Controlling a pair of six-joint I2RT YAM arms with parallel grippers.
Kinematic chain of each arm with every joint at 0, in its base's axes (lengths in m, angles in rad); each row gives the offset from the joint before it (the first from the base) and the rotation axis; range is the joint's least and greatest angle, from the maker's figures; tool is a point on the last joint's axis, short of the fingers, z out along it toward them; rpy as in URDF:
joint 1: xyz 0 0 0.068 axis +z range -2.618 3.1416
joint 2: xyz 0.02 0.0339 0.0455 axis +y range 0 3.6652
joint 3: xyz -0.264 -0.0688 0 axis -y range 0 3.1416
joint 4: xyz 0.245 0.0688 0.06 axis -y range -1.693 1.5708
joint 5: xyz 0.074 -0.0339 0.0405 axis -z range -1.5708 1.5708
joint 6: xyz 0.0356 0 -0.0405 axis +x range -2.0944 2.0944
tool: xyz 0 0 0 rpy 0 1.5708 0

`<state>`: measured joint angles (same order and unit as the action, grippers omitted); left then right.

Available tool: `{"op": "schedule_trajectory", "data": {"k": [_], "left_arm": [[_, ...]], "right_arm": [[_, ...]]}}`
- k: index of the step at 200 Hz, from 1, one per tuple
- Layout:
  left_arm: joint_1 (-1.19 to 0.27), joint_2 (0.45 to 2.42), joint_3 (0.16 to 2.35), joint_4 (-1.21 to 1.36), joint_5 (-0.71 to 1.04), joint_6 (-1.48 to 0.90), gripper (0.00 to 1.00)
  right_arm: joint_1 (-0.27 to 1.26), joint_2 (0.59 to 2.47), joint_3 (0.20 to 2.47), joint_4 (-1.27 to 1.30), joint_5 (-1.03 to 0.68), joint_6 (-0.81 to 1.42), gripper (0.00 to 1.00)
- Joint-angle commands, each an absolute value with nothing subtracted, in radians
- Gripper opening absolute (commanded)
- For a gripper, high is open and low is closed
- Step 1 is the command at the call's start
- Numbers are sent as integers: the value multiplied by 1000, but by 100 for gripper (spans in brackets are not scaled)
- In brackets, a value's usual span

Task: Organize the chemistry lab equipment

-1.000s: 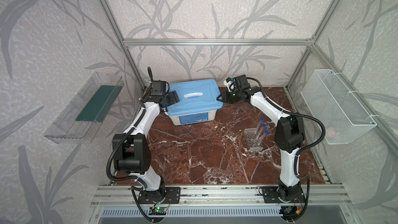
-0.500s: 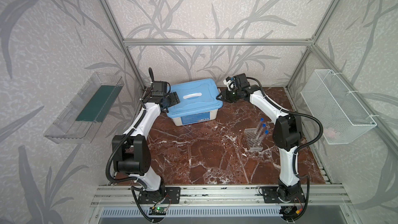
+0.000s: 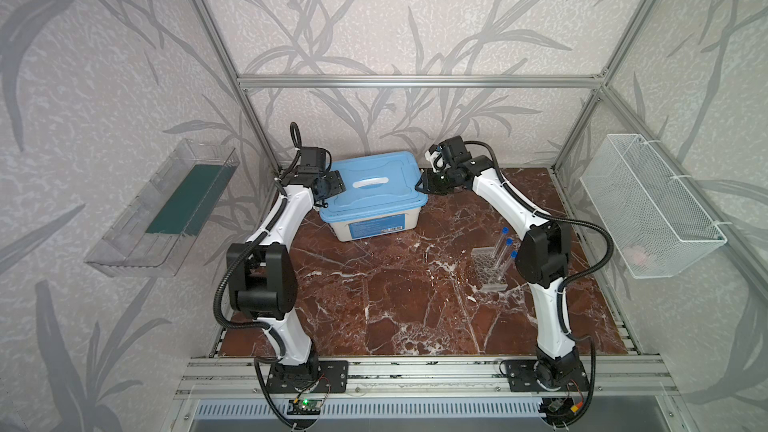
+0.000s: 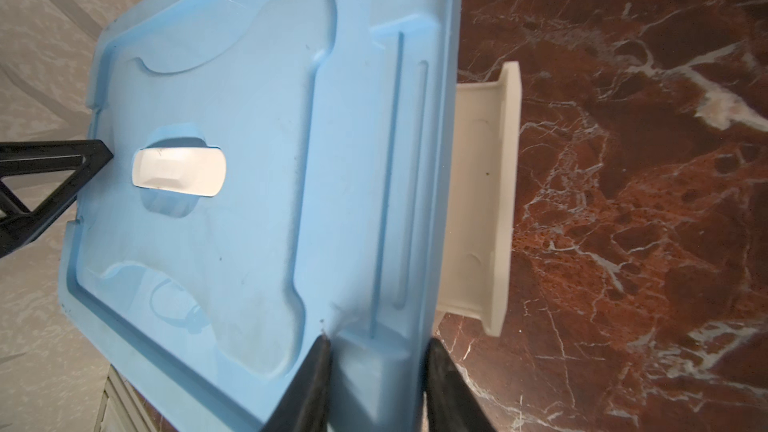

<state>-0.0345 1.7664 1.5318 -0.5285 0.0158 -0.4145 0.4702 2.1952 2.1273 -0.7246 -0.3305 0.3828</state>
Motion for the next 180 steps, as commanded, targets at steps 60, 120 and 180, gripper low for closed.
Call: {"op": "schedule_trajectory", "data": {"k": [60,120,180], "left_arm": [[2,1631,1333,-447,81,-412,97],[8,1613,1235,-353,88,-426,97],[16,1596,1280,-426,68,-393,99]], "right_arm": [[495,2242,2134,-837,-245,281,36],[495,2225,2172,-892,-160,245,35],[498,2242,2254,-944,-74,222,35]]}}
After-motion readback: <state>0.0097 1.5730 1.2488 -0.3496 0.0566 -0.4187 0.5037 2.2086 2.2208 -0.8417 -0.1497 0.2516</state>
